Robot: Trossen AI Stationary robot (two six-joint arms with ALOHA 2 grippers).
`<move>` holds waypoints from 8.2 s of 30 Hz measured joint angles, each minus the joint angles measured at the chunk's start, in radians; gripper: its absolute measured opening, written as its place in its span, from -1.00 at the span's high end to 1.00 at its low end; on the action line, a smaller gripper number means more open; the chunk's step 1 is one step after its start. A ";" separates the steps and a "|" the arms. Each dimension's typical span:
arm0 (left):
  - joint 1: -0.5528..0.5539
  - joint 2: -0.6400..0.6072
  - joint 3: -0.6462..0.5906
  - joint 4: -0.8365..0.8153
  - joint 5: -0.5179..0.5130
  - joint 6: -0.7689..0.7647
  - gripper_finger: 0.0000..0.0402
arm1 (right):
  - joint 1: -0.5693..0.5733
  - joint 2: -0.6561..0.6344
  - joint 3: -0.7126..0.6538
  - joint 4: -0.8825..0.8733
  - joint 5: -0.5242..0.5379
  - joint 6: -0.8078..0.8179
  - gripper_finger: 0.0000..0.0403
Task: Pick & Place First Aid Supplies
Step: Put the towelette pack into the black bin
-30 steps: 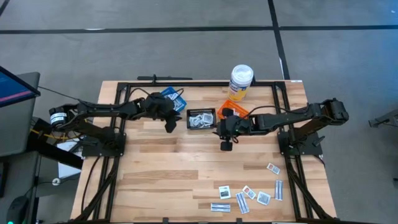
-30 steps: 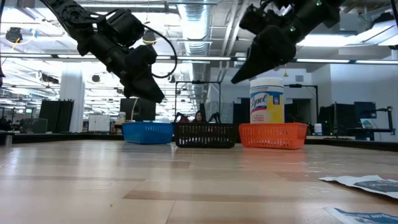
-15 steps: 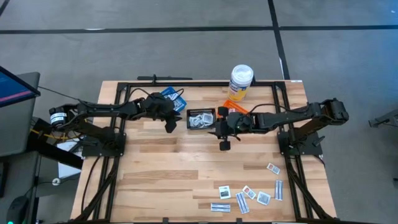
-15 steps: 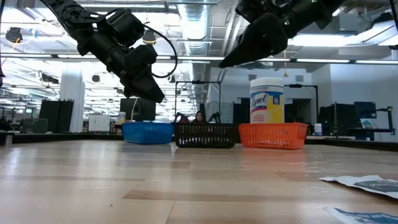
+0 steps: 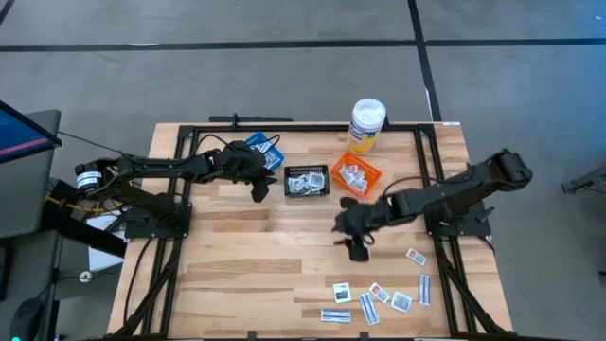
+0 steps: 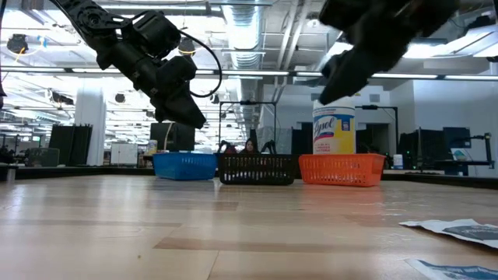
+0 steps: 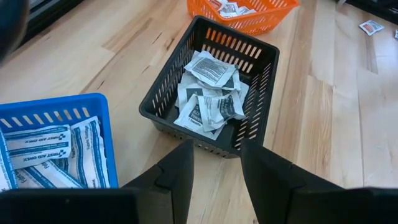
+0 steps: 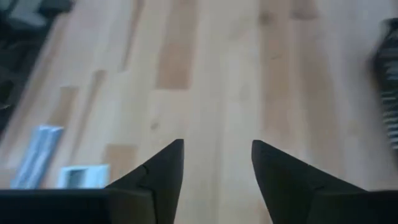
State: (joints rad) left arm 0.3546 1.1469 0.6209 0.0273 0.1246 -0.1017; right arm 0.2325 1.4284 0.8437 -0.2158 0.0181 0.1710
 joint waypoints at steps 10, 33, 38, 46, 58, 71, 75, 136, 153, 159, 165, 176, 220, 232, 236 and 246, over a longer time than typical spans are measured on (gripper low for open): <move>0.000 0.000 0.000 0.000 0.000 0.000 0.35 | 0.222 0.000 -0.069 0.095 0.033 0.132 0.05; 0.000 0.001 0.000 0.000 0.000 -0.004 0.35 | 0.335 0.348 -0.115 0.423 0.031 0.169 0.17; 0.000 0.001 0.000 0.000 0.000 -0.001 0.35 | 0.373 0.394 -0.110 0.427 0.060 0.089 0.19; 0.000 0.001 0.000 -0.001 0.000 0.000 0.35 | 0.409 0.435 -0.109 0.412 0.134 0.010 0.31; 0.000 0.001 0.000 -0.001 0.000 0.000 0.35 | 0.381 0.434 -0.111 0.421 0.093 0.010 0.91; -0.076 0.001 0.000 0.092 0.001 -0.005 0.35 | 0.261 0.210 -0.123 0.233 0.397 -0.056 0.96; -0.134 0.003 0.000 0.189 0.002 -0.040 0.35 | 0.188 0.140 -0.120 0.215 0.598 -0.199 0.97; -0.219 0.431 0.001 0.744 -0.008 -0.235 0.71 | -0.079 0.353 -0.044 0.726 0.707 -0.571 0.99; -0.223 0.430 0.001 0.694 -0.008 0.073 0.94 | -0.062 0.351 0.001 0.686 0.660 -0.472 0.28; -0.263 0.430 0.000 0.690 -0.008 0.360 0.96 | -0.070 0.351 0.096 0.389 0.594 -0.339 0.05; -0.280 0.430 0.001 0.695 -0.006 0.475 0.93 | -0.093 0.351 0.137 0.306 0.477 -0.275 -0.02; -0.276 0.430 0.001 0.682 -0.001 0.488 0.94 | -0.098 0.351 0.148 0.264 0.386 -0.283 0.59; -0.282 0.431 0.000 0.677 -0.046 0.486 0.95 | -0.111 0.293 0.146 0.177 0.371 -0.132 0.17; -0.297 0.431 0.000 0.686 -0.027 0.488 0.95 | -0.130 0.293 0.146 0.203 0.368 -0.144 -0.05; -0.297 0.431 0.000 0.707 -0.043 0.489 0.94 | -0.131 0.293 0.146 0.211 0.309 -0.144 0.09; -0.296 0.430 0.000 0.712 -0.056 0.486 0.95 | -0.156 0.293 0.146 0.258 0.303 -0.181 0.95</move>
State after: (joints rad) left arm 0.0582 1.5768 0.6212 0.7396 0.0684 0.3842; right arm 0.0761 1.7214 0.9894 0.0418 0.3214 -0.0101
